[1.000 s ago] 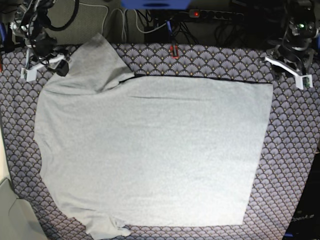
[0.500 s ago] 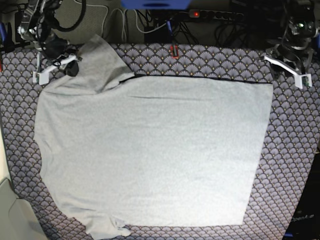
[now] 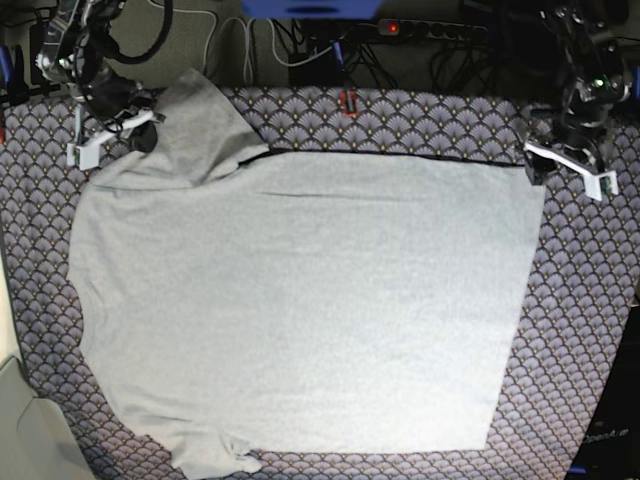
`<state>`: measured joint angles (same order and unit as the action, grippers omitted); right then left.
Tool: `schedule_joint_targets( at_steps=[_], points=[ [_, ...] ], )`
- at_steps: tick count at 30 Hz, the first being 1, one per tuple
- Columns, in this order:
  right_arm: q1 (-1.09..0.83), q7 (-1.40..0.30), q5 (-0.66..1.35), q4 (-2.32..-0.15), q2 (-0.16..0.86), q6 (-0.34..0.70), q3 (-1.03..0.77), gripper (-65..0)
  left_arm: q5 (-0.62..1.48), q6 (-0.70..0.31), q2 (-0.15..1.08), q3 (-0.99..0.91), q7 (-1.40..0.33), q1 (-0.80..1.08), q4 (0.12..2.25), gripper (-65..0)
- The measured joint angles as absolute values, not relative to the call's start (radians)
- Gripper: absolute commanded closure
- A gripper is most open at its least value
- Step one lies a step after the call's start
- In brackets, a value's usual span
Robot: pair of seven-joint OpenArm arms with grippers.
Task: Fold the T-shirt properly
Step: 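Close both grippers on the collar-side edge of the shirt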
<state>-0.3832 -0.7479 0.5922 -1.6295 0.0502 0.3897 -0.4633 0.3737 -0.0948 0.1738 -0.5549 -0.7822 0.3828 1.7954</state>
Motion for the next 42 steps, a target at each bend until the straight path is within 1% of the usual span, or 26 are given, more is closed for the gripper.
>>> schedule_joint_targets(
  at_steps=[2,5,9,12,19,24,25,26,31,33,35,42],
  points=[
    [-0.383,-0.747,0.592,-1.629,0.052,0.39,-0.462,0.0,0.364,-0.08,0.159,-0.558,-0.788,0.345,1.743,-42.3],
    [-0.383,-0.756,0.592,-1.629,0.065,0.39,-0.46,0.0,0.373,-0.097,0.133,-0.563,-0.789,0.308,1.691,-42.3],
    [-0.383,-0.759,0.599,-1.628,0.07,0.39,-0.459,0.0,0.362,-0.081,0.132,-0.582,-0.782,0.284,1.629,-42.3],
    [-0.383,-0.758,0.599,-1.628,0.07,0.39,-0.459,0.0,0.364,-0.087,0.127,-0.588,-0.783,0.254,1.576,-42.3],
    [-0.38,-0.735,0.633,-1.578,0.087,0.408,-0.46,0.0,0.376,-0.097,0.136,-0.607,-0.74,0.204,1.493,-42.3],
    [-0.38,-0.731,0.635,-1.576,0.091,0.411,-0.459,0.0,0.375,-0.097,0.135,-0.606,-0.733,0.202,1.491,-41.9],
    [-0.38,-0.731,0.636,-1.576,0.091,0.411,-0.459,0.0,0.375,-0.097,0.134,-0.606,-0.732,0.202,1.491,-41.1],
    [-0.38,-0.732,0.636,-1.576,0.091,0.411,-0.459,0.0,0.375,-0.097,0.134,-0.606,-0.732,0.203,1.491,-38.6],
    [-0.38,-0.732,0.633,-1.579,0.091,0.411,-0.459,0.0,0.368,-0.09,0.135,-0.606,-0.735,0.206,1.491,-20.1],
    [-0.38,-0.732,0.633,-1.579,0.091,0.411,-0.459,0.0,0.367,-0.089,0.132,-0.603,-0.735,0.207,1.491,-15.4],
    [-0.38,-0.731,0.63,-1.579,0.091,0.411,-0.459,0.0,0.367,-0.083,0.13,-0.586,-0.73,0.208,1.491,-13.6],
    [-0.38,-0.732,0.63,-1.579,0.091,0.411,-0.459,0.0,0.369,-0.084,0.124,-0.533,-0.707,0.21,1.493,-13.2]
  ],
)
